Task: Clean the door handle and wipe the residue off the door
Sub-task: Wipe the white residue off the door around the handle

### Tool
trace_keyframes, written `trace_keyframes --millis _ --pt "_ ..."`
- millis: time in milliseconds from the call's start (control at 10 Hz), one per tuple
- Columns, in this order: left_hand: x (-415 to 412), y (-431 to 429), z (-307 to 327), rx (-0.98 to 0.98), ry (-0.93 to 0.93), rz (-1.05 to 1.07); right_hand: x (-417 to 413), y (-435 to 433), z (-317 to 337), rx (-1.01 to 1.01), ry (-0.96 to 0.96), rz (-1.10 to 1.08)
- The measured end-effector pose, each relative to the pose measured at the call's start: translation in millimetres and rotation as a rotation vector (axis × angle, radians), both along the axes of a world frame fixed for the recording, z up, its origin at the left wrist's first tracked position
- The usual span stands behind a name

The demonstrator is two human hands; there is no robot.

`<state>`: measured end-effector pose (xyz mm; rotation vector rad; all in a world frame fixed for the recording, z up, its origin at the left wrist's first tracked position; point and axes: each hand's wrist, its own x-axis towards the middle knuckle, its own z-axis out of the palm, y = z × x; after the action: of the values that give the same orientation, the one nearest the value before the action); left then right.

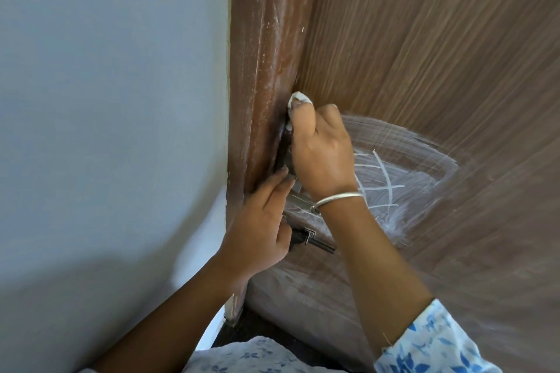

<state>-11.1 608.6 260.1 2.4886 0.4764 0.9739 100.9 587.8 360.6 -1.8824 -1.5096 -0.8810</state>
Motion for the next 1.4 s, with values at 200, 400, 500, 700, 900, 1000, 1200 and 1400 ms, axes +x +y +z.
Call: trace_keyframes --millis 200,400,500,700,900,1000,1200,1400 --pt "1.9 6.2 1.8 -0.048 -0.073 -0.033 19.2 -37.2 -11.1 0.149 -0.043 -0.118" --pt "15.1 7.6 4.5 0.023 -0.161 -0.044 15.7 -23.1 -12.6 0.036 -0.111 -0.117" --pt "21.4 10.7 12.7 0.013 -0.167 -0.056 16.5 -27.0 -13.9 0.063 -0.078 -0.137" --pt "23.3 12.0 12.9 0.025 -0.2 -0.044 39.8 -83.3 -31.3 0.343 0.33 -0.296" --pt "27.7 10.2 14.6 0.004 -0.178 -0.045 26.5 -58.1 -18.1 0.231 0.057 -0.285" --pt "26.6 11.3 14.7 0.004 -0.149 -0.045 20.8 -42.9 -7.7 0.222 -0.109 -0.21" --pt "26.5 13.7 13.4 -0.005 -0.123 -0.055 38.8 -95.0 -15.3 0.418 0.104 -0.363" --pt "30.9 7.5 19.6 0.0 -0.057 0.013 36.9 -91.5 -6.0 0.438 0.068 -0.357"
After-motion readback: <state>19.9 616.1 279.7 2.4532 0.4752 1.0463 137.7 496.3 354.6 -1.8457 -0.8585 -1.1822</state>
